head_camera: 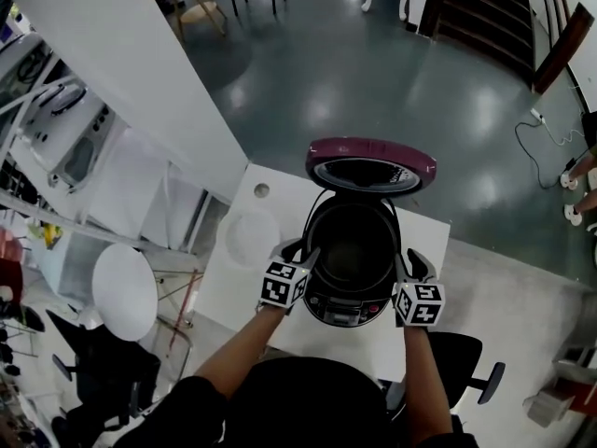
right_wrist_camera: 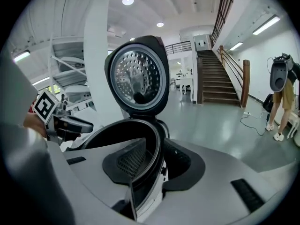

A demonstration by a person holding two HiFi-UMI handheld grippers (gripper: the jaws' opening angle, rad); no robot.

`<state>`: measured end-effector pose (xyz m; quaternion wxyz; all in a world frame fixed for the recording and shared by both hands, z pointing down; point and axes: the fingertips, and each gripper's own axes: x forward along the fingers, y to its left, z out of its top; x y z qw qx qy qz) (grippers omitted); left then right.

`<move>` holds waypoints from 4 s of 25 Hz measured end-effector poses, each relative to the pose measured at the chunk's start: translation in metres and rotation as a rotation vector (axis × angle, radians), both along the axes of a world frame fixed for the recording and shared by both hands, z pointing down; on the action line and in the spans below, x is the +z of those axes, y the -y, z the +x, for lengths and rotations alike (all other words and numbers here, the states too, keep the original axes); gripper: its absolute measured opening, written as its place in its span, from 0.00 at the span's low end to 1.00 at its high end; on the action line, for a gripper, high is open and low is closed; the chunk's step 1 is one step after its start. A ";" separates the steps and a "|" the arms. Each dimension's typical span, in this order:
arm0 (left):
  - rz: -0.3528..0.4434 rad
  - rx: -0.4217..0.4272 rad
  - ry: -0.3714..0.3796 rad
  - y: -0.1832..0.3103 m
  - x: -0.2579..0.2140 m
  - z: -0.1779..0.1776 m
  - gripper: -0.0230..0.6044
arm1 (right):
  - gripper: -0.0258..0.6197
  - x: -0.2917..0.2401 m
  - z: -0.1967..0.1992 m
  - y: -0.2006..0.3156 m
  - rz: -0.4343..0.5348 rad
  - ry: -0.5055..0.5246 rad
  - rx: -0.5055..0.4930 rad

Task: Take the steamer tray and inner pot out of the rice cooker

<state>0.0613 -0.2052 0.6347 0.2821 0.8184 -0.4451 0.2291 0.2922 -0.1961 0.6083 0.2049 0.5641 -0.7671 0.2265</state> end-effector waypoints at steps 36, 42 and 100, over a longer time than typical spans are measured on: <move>-0.081 -0.014 0.075 0.029 0.033 0.001 0.11 | 0.12 0.052 -0.007 0.022 -0.164 -0.077 -0.040; -0.084 -0.023 0.053 0.029 0.027 0.003 0.10 | 0.11 0.048 -0.005 0.021 -0.166 -0.041 -0.027; 0.196 -0.303 -0.109 -0.061 -0.161 -0.043 0.07 | 0.07 -0.136 -0.039 -0.032 0.209 0.249 -0.104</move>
